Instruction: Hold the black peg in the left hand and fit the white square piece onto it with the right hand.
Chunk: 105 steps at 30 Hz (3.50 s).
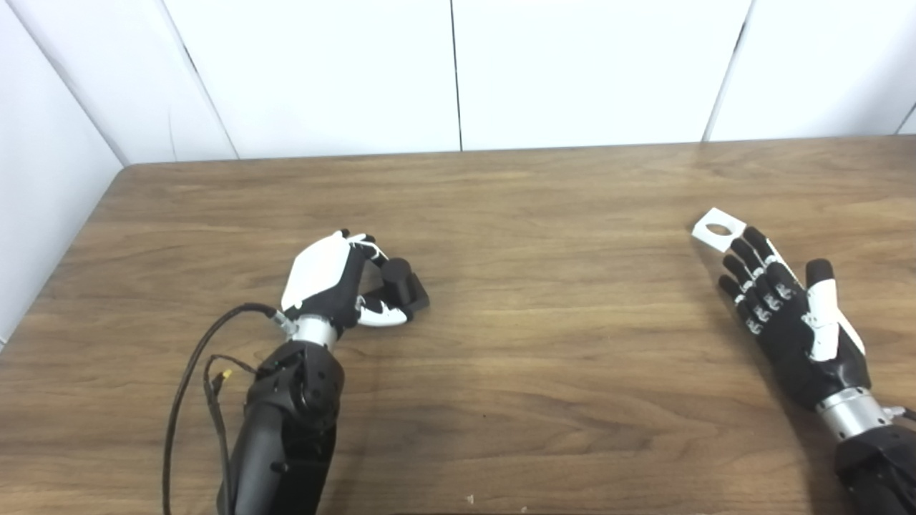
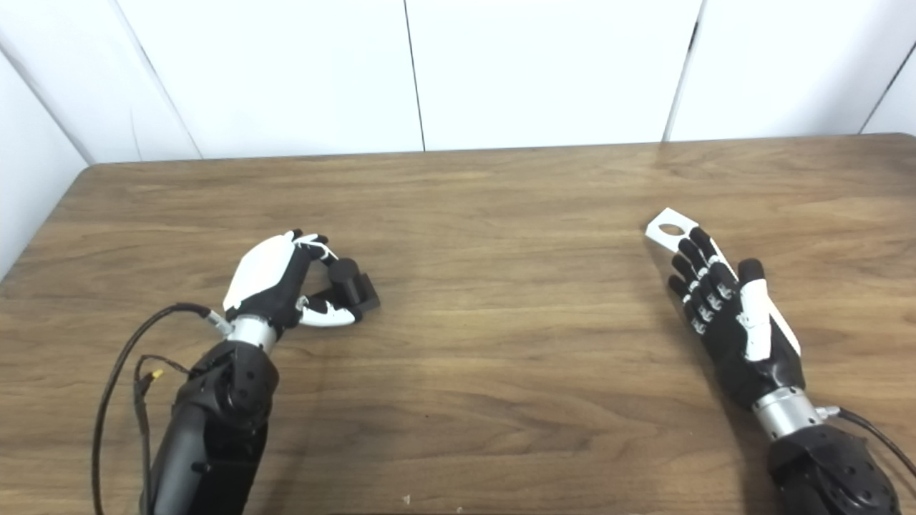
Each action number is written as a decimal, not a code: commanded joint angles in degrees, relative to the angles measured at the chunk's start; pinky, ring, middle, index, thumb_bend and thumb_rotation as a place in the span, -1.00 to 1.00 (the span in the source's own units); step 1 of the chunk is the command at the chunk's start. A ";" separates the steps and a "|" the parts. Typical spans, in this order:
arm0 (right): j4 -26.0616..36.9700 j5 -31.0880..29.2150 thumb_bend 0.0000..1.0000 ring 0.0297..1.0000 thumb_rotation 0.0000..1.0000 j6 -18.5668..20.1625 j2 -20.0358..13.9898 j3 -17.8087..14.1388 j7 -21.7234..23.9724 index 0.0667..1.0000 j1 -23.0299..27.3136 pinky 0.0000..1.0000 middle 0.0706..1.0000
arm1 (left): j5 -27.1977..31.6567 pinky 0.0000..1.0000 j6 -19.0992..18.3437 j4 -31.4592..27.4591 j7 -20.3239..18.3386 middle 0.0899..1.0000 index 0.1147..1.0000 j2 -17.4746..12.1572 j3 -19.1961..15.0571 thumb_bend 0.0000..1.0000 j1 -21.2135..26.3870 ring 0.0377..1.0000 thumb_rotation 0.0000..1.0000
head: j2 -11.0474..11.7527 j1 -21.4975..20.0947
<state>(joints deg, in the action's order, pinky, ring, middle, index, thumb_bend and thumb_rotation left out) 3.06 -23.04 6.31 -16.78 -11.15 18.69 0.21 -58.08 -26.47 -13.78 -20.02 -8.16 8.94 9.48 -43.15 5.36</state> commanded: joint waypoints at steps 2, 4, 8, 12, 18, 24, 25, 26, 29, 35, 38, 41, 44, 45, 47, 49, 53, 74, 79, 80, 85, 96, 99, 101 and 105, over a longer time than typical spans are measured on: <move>1.69 -0.90 0.37 1.00 1.00 0.23 0.20 -0.07 -0.45 1.00 1.14 1.00 1.00 | 0.04 0.64 1.53 -2.96 2.11 0.81 -0.15 -0.65 1.22 0.04 -0.05 1.00 -0.87 | -0.01 -0.09; 1.90 -0.97 0.38 1.00 1.00 0.40 0.19 -0.02 -0.53 1.00 1.09 1.00 1.00 | -0.83 0.61 1.58 -3.47 2.18 0.81 -0.15 -0.59 2.17 0.04 -0.55 1.00 -0.87 | -0.02 -0.19; 2.19 -0.98 0.37 1.00 1.00 0.56 0.20 0.00 -0.79 1.00 1.05 1.00 1.00 | -1.53 0.62 1.20 -4.28 2.28 0.82 -0.15 -0.45 3.51 0.04 -1.25 1.00 -0.87 | -0.06 -0.55; 2.29 -1.67 0.34 1.00 1.00 0.97 0.23 -0.27 -0.86 1.00 1.13 1.00 1.00 | -1.95 0.69 1.55 -5.34 2.28 0.84 -0.15 -0.29 5.22 0.04 -2.34 1.00 -0.87 | -0.07 -0.77; 2.53 -1.45 0.33 1.00 1.00 1.02 0.06 -0.11 -0.98 1.00 1.00 1.00 1.00 | -2.34 0.85 2.32 -7.33 2.86 0.83 -0.15 0.50 7.87 0.04 -4.61 1.00 -0.86 | -0.09 -0.87; 2.56 -0.72 0.34 1.00 1.00 0.70 0.12 0.23 -1.22 1.00 0.92 1.00 1.00 | -3.33 0.85 2.08 -8.93 2.36 0.83 -0.15 1.57 9.96 0.04 -6.53 1.00 -0.86 | -0.16 -0.92; 2.52 -0.65 0.35 1.00 1.00 0.63 0.14 0.27 -1.24 1.00 0.91 1.00 1.00 | -3.29 0.86 2.27 -9.07 2.42 0.82 -0.15 1.85 10.29 0.04 -6.90 1.00 -0.86 | -0.19 -0.92; 2.52 -0.68 0.35 1.00 1.00 0.67 0.22 0.26 -1.32 1.00 0.90 1.00 1.00 | -3.21 0.85 2.33 -9.22 2.49 0.82 -0.15 2.22 10.61 0.04 -7.31 1.00 -0.86 | -0.29 -0.99; 2.55 -0.63 0.36 1.00 1.00 0.76 0.36 0.28 -1.44 1.00 0.82 1.00 1.00 | -3.30 0.82 2.45 -9.43 2.60 0.82 -0.15 3.01 11.64 0.04 -8.19 1.00 -0.86 | -0.29 -0.96; 2.38 -0.54 0.36 1.00 1.00 0.50 0.41 0.26 -1.31 1.00 0.64 1.00 1.00 | -4.12 0.89 3.36 -9.70 1.81 0.84 -0.15 3.59 13.41 0.04 -9.26 1.00 -0.87 | -0.45 -1.06; 2.47 -0.42 0.37 1.00 1.00 0.43 0.49 0.25 -1.40 1.00 0.49 1.00 1.00 | -5.19 0.99 4.34 -9.64 1.90 0.82 -0.15 3.36 14.32 0.04 -9.55 1.00 -0.87 | -0.50 -1.13; 2.84 -0.52 0.37 1.00 1.00 0.88 0.79 0.15 -1.85 1.00 0.39 1.00 1.00 | -7.14 0.98 5.47 -9.87 1.94 0.78 -0.15 3.04 15.70 0.04 -10.08 0.98 -0.86 | -0.68 -1.37; 3.12 -0.32 0.36 1.00 1.00 1.02 0.85 0.27 -2.17 1.00 0.34 1.00 1.00 | -5.67 1.00 5.80 -10.25 1.66 0.80 -0.15 3.88 15.60 0.04 -10.95 1.00 -0.87 | -0.86 -1.76; 3.40 -0.15 0.36 1.00 1.00 1.26 0.86 0.33 -2.36 1.00 0.31 1.00 1.00 | -5.19 1.00 5.96 -10.35 1.63 0.80 -0.15 4.12 15.59 0.04 -11.21 1.00 -0.87 | -0.97 -1.87; 3.95 -0.14 0.35 1.00 1.00 1.69 0.86 0.36 -2.53 1.00 0.15 1.00 1.00 | -5.08 1.00 6.29 -10.54 1.49 0.80 -0.15 4.31 15.93 0.04 -11.64 1.00 -0.87 | -1.04 -2.01; 4.24 -0.18 0.35 1.00 1.00 1.75 0.79 0.45 -2.45 1.00 0.05 1.00 1.00 | -5.24 1.00 6.59 -10.68 1.49 0.80 -0.15 4.40 16.26 0.04 -12.01 1.00 -0.87 | -1.16 -2.09; 4.57 -0.26 0.35 1.00 1.00 1.94 0.92 0.37 -2.76 1.00 -0.06 1.00 1.00 | -5.52 1.00 7.01 -11.05 1.57 0.80 -0.15 4.62 16.86 0.05 -12.94 1.00 -0.87 | -1.33 -2.31; 4.33 -0.06 0.37 1.00 1.00 2.22 0.94 0.99 -2.81 1.00 0.40 1.00 1.00 | -5.18 1.00 7.06 -15.24 -2.46 0.82 -0.15 6.23 17.48 0.04 -16.08 1.00 -0.87 | -1.79 -3.24; 4.42 -0.33 0.35 1.00 1.00 2.32 0.67 0.93 -2.65 1.00 0.35 1.00 1.00 | -5.37 1.00 7.31 -14.83 -2.53 0.81 -0.15 6.10 17.65 0.04 -15.77 1.00 -0.87 | -1.69 -3.26; 4.43 -0.27 0.34 1.00 1.00 2.37 0.65 0.91 -2.74 1.00 0.35 1.00 1.00 | -5.33 1.00 7.35 -14.62 -2.37 0.81 -0.15 6.10 17.60 0.04 -15.67 1.00 -0.87 | -1.67 -3.25; 4.30 -0.02 0.34 1.00 1.00 2.49 0.38 0.88 -2.81 1.00 0.49 1.00 1.00 | -5.05 1.00 7.80 -13.76 -1.27 0.82 -0.15 6.07 17.33 0.04 -15.24 1.00 -0.87 | -1.57 -3.35; 6.66 8.66 0.34 1.00 0.47 3.68 -0.69 1.08 -8.15 0.89 1.35 1.00 0.91 | -5.09 1.00 7.84 -12.77 -0.16 0.82 -0.15 6.39 16.90 0.04 -14.38 1.00 -0.87 | -1.39 -3.53; 7.52 15.39 0.34 0.94 0.29 2.83 -1.83 1.98 -10.54 0.81 1.97 0.89 0.89 | -5.16 1.00 7.91 -12.58 -0.01 0.82 -0.15 6.39 16.91 0.04 -14.23 1.00 -0.87 | -1.43 -3.65; 8.25 21.38 0.37 0.90 0.20 2.96 -3.09 3.10 -12.24 0.74 2.62 0.86 0.86 | -5.12 1.00 7.89 -12.46 0.12 0.82 -0.15 6.44 16.86 0.04 -14.19 1.00 -0.87 | -1.35 -3.66; 7.69 26.88 0.41 0.86 0.05 3.58 -4.16 3.76 -13.81 0.67 4.60 0.87 0.81 | -5.23 1.00 7.98 -12.12 0.69 0.82 -0.15 6.54 16.85 0.04 -14.13 1.00 -0.87 | -1.29 -3.56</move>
<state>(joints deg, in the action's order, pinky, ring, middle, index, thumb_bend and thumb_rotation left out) 9.42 2.04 10.71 -19.77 -7.27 6.25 2.13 -62.91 -19.20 -26.32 -20.18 -2.30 26.03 -4.89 -44.39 1.76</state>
